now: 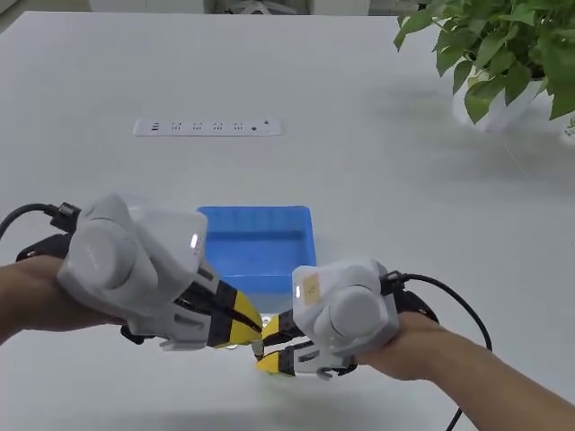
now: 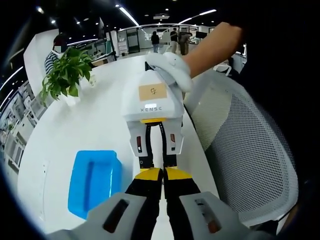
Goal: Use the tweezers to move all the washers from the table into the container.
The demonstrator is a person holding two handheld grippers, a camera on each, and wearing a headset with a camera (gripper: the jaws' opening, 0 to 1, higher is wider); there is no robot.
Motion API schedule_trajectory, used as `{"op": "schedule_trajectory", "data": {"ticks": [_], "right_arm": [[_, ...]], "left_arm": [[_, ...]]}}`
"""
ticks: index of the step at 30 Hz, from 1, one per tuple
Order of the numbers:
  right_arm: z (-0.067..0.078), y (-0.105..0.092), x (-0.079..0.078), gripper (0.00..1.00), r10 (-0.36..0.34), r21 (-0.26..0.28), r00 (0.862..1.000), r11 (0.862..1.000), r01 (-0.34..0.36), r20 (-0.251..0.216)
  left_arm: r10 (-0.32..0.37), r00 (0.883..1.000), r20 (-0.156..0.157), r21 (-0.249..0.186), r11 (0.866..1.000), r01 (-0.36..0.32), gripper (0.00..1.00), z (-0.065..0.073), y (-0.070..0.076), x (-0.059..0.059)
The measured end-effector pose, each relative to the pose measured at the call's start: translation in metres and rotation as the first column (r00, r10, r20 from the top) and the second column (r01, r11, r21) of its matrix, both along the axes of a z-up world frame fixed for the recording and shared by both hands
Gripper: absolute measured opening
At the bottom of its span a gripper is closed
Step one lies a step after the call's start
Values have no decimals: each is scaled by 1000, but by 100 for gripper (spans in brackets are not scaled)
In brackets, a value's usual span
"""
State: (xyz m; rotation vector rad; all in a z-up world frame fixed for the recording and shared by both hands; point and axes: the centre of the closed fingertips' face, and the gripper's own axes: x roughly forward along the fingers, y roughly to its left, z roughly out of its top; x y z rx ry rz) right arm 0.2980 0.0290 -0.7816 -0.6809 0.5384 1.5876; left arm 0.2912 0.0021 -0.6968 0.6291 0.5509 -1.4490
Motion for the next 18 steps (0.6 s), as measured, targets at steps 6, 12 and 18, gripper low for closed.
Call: {"op": "schedule_trajectory", "data": {"ticks": [6,12,18], "right_arm": [[3,2,4,14,-7,9,1000,1000,7,7],[5,2,10,14,-25,18,1000,1000,25,13],[5,2,15,13,-35,17,999,999,35,18]], "left_arm": [[4,1000,10,3,1000,-4,5,3,3,4],[11,1000,19,4,1000,-11,5,4,4,9],[12,1000,21,5,1000,-12,5,4,4,14]]}}
